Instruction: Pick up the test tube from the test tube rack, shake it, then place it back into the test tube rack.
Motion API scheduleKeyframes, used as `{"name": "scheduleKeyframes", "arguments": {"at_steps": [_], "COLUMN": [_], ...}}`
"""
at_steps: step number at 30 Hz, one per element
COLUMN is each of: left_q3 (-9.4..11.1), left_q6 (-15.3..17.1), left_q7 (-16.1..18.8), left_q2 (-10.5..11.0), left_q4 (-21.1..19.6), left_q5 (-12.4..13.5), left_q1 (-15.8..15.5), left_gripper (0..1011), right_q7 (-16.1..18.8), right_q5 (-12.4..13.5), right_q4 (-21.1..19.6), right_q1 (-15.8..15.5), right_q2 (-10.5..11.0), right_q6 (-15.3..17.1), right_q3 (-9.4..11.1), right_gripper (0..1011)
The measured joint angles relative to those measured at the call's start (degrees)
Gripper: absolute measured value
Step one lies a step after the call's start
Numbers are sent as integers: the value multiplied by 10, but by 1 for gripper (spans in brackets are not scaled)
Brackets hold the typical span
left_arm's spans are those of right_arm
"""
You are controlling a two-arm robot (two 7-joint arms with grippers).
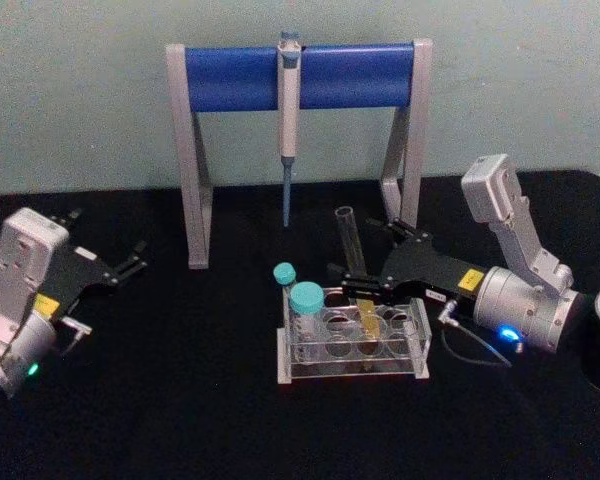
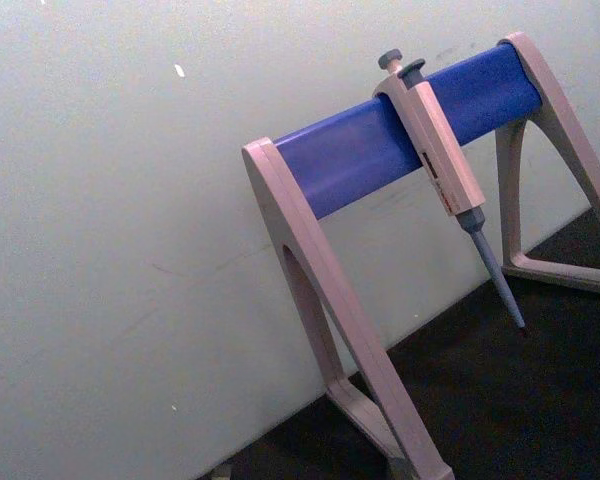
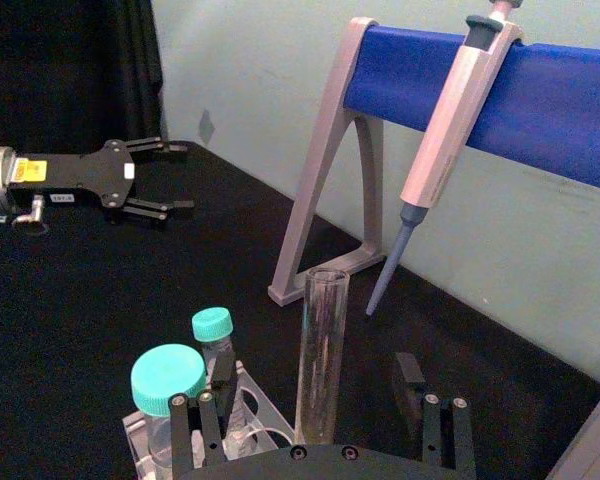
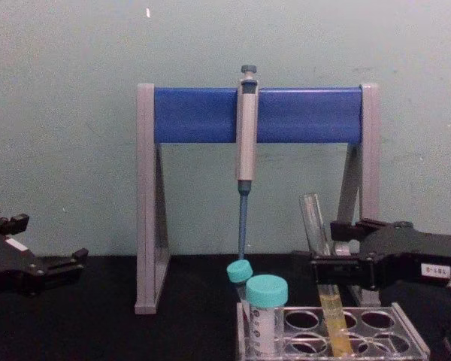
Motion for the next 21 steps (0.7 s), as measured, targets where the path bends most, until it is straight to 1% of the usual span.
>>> {"name": "scheduleKeyframes", "arguments": {"at_steps": [16, 17, 19, 21], "left_q3": [0, 0, 0, 0], "left_q6": [0, 0, 0, 0], "left_q7": [0, 0, 0, 0], "left_q2": [0, 0, 0, 0], "left_q4": [0, 0, 0, 0], "left_q5": [0, 0, 0, 0], "left_q1": [0, 0, 0, 0], "left_gripper": [1001, 1001, 1002, 1001], "right_q7": [0, 0, 0, 0], "right_q5": [1, 1, 1, 1], "right_q4": [0, 0, 0, 0], "right_q1": [0, 0, 0, 0], "right_q2": [0, 0, 0, 0], "right_q6": [-1, -1, -1, -1], "right_q3": [1, 1, 1, 1], "right_gripper": [1000, 995, 942, 913]}}
